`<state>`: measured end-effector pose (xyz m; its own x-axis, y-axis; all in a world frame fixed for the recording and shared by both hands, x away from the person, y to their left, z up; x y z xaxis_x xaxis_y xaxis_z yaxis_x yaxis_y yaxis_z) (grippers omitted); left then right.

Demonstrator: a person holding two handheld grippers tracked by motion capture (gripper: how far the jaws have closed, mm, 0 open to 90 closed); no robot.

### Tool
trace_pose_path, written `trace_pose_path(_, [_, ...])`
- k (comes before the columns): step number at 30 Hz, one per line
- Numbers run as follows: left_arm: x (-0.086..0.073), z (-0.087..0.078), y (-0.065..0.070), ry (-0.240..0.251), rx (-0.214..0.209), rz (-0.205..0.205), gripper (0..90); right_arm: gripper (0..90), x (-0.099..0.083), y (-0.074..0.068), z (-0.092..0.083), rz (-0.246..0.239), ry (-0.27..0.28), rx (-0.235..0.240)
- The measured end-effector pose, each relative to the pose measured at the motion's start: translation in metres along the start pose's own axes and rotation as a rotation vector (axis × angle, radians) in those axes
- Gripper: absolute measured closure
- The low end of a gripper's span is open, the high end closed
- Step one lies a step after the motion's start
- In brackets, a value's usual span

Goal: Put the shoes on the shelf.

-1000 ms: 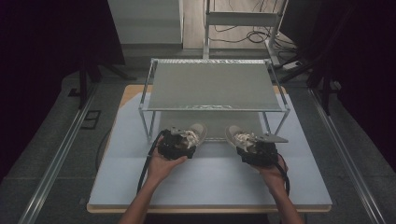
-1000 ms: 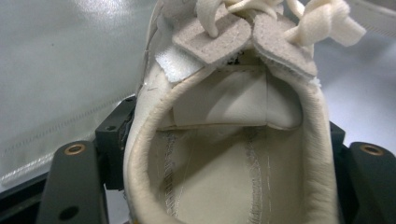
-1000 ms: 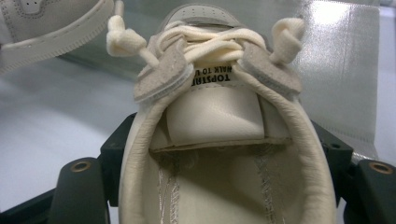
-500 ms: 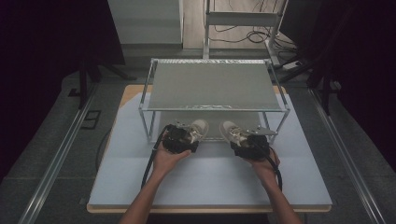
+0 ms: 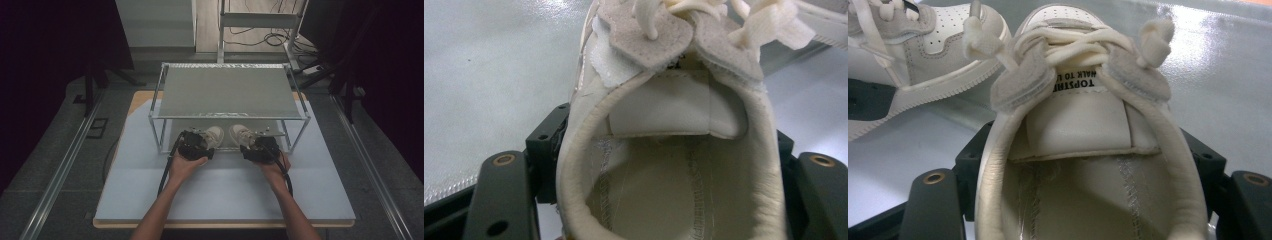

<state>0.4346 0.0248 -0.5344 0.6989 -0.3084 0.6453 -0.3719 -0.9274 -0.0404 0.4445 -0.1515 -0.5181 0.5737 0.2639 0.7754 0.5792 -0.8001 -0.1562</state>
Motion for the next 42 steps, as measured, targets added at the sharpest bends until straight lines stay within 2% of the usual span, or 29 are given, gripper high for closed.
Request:
trace_pose_path(3, [0.002,0.003,0.001,-0.005,0.001,-0.006,29.3,28.6,0.001,0.0,0.004,0.001,-0.004,-0.002])
trace_pose_path(4, [0.004,0.004,-0.001,0.001,0.001,0.025,29.3,28.6,0.002,-0.001,0.008,0.003,-0.009,-0.003])
trace_pose_path(7, [0.009,0.007,-0.001,-0.002,0.007,0.031,29.3,28.6,0.003,-0.001,0.013,0.008,-0.017,-0.01])
trace_pose_path(10, [0.014,0.01,0.003,-0.009,-0.001,-0.005,29.2,28.6,0.007,0.003,0.024,0.004,-0.014,-0.027])
trace_pose_path(12, [0.015,0.012,0.006,-0.027,0.017,-0.046,29.2,28.6,0.007,0.004,0.028,0.005,-0.019,-0.038])
trace_pose_path(13, [0.015,0.012,0.006,-0.027,0.017,-0.046,29.2,28.6,0.007,0.004,0.028,0.005,-0.019,-0.038])
trace_pose_path(14, [0.017,0.016,0.009,-0.025,0.038,-0.091,29.1,28.5,0.006,0.006,0.032,0.007,-0.023,-0.05])
trace_pose_path(17, [0.016,0.019,0.006,-0.037,0.064,-0.091,29.1,28.5,0.005,0.007,0.035,0.019,-0.027,-0.051])
trace_pose_path(18, [0.017,0.024,0.004,-0.023,0.055,-0.051,29.0,28.3,0.004,0.007,0.038,0.028,-0.028,-0.051])
trace_pose_path(21, [0.017,0.028,0.003,-0.022,0.057,-0.031,28.9,28.2,0.003,0.007,0.04,0.028,-0.029,-0.052])
trace_pose_path(23, [0.015,0.03,0.002,-0.032,0.064,-0.033,28.7,28.0,0.002,0.007,0.041,0.025,-0.033,-0.056])
trace_pose_path(24, [0.016,0.031,0.005,-0.024,0.052,-0.063,28.6,27.9,0.001,0.007,0.043,0.029,-0.036,-0.058])
trace_pose_path(25, [0.016,0.031,0.001,-0.029,0.07,-0.023,28.6,27.9,0.001,0.007,0.043,0.029,-0.036,-0.058])
trace_pose_path(26, [0.017,0.031,0.007,-0.025,0.046,-0.06,28.5,27.8,0.001,0.008,0.044,0.034,-0.036,-0.059])
trace_pose_path(27, [0.017,0.031,0.007,-0.025,0.046,-0.06,28.3,27.8,0.001,0.008,0.044,0.034,-0.036,-0.059])
trace_pose_path(28, [0.017,0.031,0.001,-0.024,0.073,-0.029,28.2,27.6,-0.001,0.008,0.046,0.028,-0.042,-0.061])
trace_pose_path(29, [0.017,0.031,0.001,-0.024,0.073,-0.029,27.7,27.6,-0.001,0.008,0.046,0.028,-0.042,-0.061])
trace_pose_path(30, [0.018,0.031,0.005,-0.021,0.055,-0.067,27.2,27.2,-0.002,0.007,0.047,0.037,-0.042,-0.06])
trace_pose_path(31, [0.018,0.031,0.005,-0.021,0.055,-0.067,26.6,27.2,-0.002,0.007,0.047,0.037,-0.042,-0.06])
trace_pose_path(32, [0.017,0.029,0.002,-0.013,0.074,-0.045,25.8,26.5,-0.001,0.008,0.047,0.051,-0.03,-0.053])
trace_pose_path(33, [0.018,0.027,0.0,0.0,0.079,-0.047,24.8,26.0,0.001,0.008,0.045,0.05,-0.018,-0.056])
trace_pose_path(34, [0.018,0.027,0.0,0.0,0.079,-0.047,23.1,25.1,0.003,0.007,0.043,0.05,-0.008,-0.053])
trace_pose_path(35, [0.02,0.017,0.0,0.038,0.058,-0.054,22.7,24.6,0.005,0.007,0.04,0.039,0.004,-0.054])
trace_pose_path(37, [0.021,0.014,-0.002,0.046,0.06,-0.053,21.9,24.1,0.008,0.006,0.035,0.036,0.02,-0.057])
trace_pose_path(38, [0.021,0.007,-0.008,0.065,0.055,0.015,21.9,23.1,0.01,0.005,0.031,0.039,0.03,-0.058])
trace_pose_path(39, [0.02,0.002,-0.003,0.063,0.041,-0.049,21.8,22.7,0.013,0.003,0.025,0.036,0.047,-0.06])
trace_pose_path(40, [0.019,-0.01,-0.007,0.104,0.038,-0.007,22.2,23.0,0.017,-0.001,0.014,0.031,0.075,-0.061])
trace_pose_path(41, [0.019,-0.01,-0.007,0.104,0.038,-0.007,22.8,23.0,0.017,-0.001,0.014,0.031,0.075,-0.061])
trace_pose_path(42, [0.015,-0.022,-0.006,0.134,0.021,-0.009,23.7,24.7,0.019,-0.005,0.001,0.022,0.1,-0.046])
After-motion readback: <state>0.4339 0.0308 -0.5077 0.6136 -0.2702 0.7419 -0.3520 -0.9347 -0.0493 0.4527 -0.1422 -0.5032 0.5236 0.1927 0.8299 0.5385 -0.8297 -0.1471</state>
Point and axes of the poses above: each handheld gripper's, and its own axes: z roughly forward along the jaws, x roughly out of its top, y roughly to its right, the point moved 10 cm from there along z, roughly forward along the jaws, and after that the axes turned 11 degrees about x, right-handed, at the moved point
